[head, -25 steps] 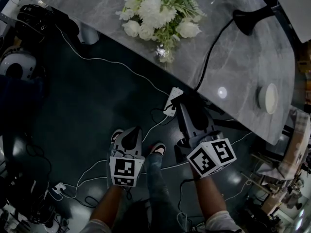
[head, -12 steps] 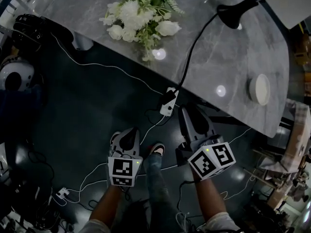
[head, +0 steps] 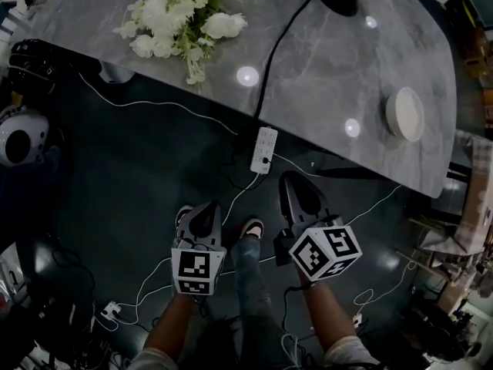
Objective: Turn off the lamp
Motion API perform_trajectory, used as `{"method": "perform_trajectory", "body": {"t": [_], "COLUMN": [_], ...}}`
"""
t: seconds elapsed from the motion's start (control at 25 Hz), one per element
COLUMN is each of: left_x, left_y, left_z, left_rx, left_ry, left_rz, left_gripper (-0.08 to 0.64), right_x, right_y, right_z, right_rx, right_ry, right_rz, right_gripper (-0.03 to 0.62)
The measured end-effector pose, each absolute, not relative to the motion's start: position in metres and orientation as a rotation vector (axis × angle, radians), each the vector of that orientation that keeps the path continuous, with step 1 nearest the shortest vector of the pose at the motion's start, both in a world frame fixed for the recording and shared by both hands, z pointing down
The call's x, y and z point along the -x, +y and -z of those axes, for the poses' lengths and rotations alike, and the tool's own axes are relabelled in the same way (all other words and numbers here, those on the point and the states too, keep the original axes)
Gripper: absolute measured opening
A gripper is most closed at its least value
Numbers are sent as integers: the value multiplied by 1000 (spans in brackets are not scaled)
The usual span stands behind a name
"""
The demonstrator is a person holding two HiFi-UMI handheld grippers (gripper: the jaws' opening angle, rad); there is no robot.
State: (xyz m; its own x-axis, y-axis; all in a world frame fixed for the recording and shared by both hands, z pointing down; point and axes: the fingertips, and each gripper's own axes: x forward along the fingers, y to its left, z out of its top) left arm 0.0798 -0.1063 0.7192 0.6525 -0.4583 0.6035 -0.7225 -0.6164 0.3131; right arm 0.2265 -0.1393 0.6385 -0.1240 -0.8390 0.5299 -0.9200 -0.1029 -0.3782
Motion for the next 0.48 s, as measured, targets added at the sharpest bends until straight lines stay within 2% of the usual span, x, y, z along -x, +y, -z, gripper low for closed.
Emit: {"method": "perform_trajectory", "body": {"t": [0.48], "left_x": [-108], "left_y": [-102], "left_z": [-699], "left_rx": [-2354], "left_ry": [-875], "left_rz": [-645], "left_gripper": [-5], "right_x": [-226], "right_y": [-85], "right_z": [-680], "right_rx": [-1913], "right_ry": [-1860], "right_rz": [-1168], "right_gripper": [0]}}
